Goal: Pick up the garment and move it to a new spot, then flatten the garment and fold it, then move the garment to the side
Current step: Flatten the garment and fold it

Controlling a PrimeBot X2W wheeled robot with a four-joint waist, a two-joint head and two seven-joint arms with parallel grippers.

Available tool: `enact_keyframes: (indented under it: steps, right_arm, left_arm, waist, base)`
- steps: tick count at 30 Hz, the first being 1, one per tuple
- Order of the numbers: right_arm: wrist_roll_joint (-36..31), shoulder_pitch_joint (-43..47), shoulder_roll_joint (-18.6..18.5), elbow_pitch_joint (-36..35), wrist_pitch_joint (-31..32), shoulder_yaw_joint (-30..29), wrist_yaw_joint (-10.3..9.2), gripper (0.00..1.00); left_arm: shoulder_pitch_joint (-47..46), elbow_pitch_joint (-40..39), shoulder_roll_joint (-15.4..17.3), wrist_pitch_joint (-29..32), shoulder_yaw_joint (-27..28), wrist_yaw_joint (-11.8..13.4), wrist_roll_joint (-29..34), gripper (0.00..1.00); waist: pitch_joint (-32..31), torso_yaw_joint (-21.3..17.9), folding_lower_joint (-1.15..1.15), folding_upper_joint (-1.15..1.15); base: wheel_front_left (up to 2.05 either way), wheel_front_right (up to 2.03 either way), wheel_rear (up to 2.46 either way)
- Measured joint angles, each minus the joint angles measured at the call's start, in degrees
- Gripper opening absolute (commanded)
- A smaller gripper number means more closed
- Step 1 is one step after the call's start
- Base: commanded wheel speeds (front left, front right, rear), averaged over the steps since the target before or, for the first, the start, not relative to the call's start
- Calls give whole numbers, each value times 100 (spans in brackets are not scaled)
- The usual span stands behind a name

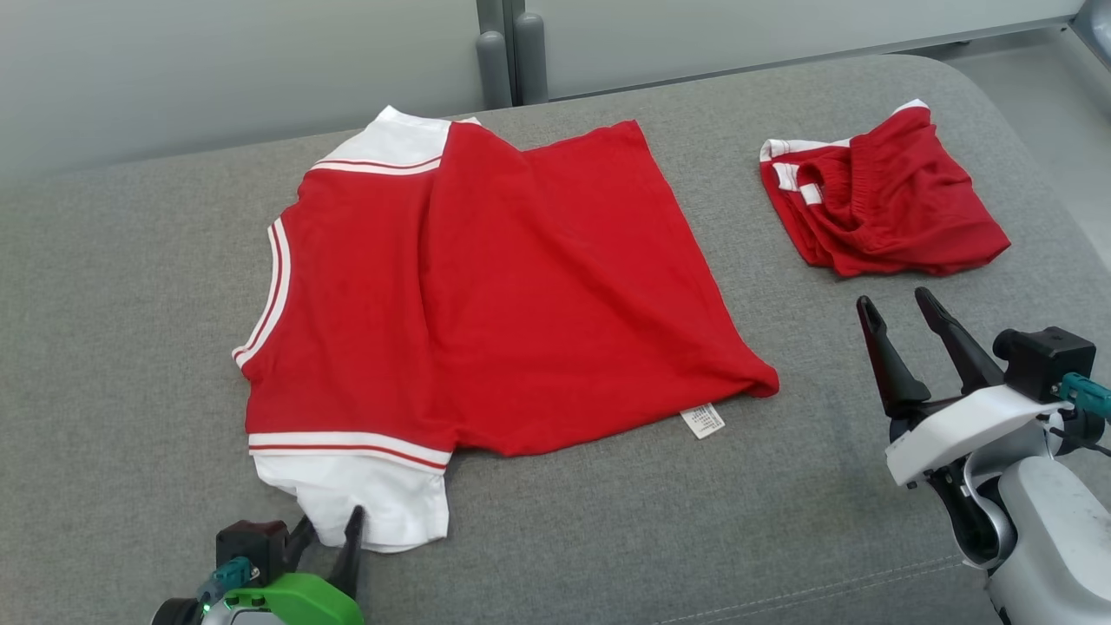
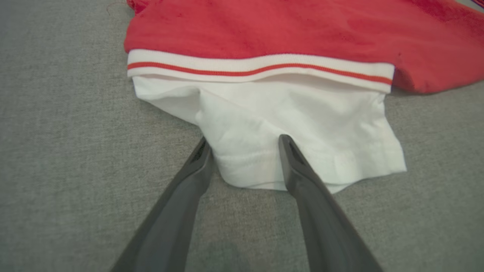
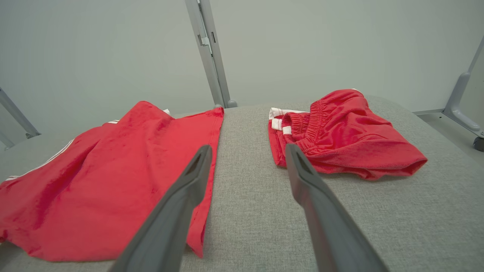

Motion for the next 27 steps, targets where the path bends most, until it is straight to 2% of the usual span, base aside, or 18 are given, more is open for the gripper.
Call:
enact_keyframes:
  steps: [13, 27]
  right_arm:
    - [12, 172, 65, -24, 0, -56, 0, 100]
    - [716, 588, 386, 568, 1, 65, 0, 100]
  left_arm:
    - [-69, -218, -166, -269, 80, -90, -53, 0]
    - [81, -710, -148, -354, 285, 20, -85, 0]
  waist:
    - [-20, 194, 0, 0]
    - [8, 560, 0, 0]
  base:
    - [0, 0, 0]
    - [0, 0, 0]
